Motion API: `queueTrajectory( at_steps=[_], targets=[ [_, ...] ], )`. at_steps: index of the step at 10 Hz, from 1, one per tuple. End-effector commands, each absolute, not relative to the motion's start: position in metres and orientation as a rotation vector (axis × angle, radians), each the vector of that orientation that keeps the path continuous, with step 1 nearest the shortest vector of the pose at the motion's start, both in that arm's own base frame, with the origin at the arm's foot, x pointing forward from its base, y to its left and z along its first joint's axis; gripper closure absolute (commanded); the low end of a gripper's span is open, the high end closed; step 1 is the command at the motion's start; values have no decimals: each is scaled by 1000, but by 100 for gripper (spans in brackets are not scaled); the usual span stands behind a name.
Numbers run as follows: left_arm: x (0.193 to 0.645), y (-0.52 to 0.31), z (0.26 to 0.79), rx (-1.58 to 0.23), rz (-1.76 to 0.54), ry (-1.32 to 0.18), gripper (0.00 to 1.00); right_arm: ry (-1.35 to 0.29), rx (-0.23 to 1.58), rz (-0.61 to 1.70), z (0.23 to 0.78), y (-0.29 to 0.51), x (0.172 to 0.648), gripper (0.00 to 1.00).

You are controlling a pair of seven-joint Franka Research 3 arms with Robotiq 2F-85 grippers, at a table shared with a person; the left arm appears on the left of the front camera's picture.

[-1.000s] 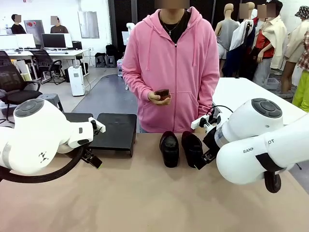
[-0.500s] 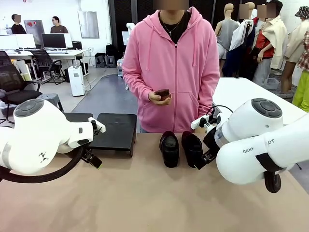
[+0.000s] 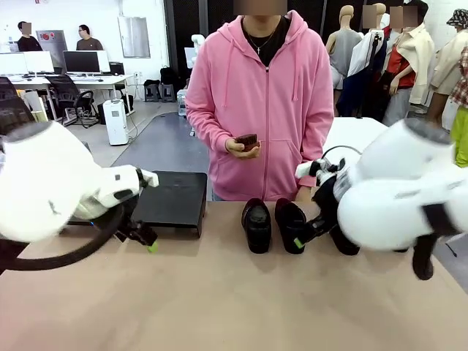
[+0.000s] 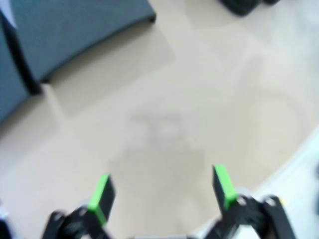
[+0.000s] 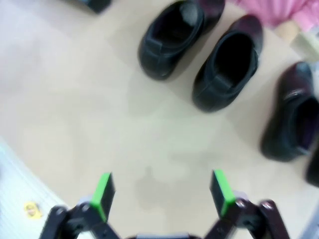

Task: Organize the shoes by placing them on the stand.
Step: Pick up one Shoe and place it in the middle of the table.

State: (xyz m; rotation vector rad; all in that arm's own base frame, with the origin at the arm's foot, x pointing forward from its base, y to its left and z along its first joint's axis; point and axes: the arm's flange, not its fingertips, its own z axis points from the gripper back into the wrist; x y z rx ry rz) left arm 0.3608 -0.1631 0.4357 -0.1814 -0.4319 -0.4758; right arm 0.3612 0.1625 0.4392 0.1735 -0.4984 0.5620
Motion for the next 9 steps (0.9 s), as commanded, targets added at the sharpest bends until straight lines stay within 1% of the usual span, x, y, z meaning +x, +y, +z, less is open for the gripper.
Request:
queueTrajectory(
  at_steps=[1, 2, 3, 4, 5, 6, 7, 8, 9],
  targets=[
    [303, -119, 490, -327, -453, -396, 0, -478, 241, 479, 491, 108, 287, 0],
    [284, -101, 503, -301, -413, -459, 0, -480, 247, 495, 507, 88, 260, 0],
    [258, -81, 514, -323, -460, -465, 0, -508, 215, 472, 518, 69, 235, 0],
    [235, -62, 520, -308, -417, -505, 0, -523, 178, 444, 521, 53, 213, 0],
    [219, -45, 518, -312, -402, -524, 0, -542, 169, 370, 515, 33, 203, 0],
    [213, -35, 510, -312, -380, -528, 0, -554, 164, 297, 505, 21, 204, 0],
    [217, -35, 501, -296, -374, -535, 0, -612, 184, 250, 497, 16, 209, 0],
    [248, -49, 581, -320, -384, -518, 0, -543, 184, 381, 582, 34, 231, 0],
    [248, -49, 581, -320, -384, -518, 0, -543, 184, 381, 582, 34, 231, 0]
  ],
)
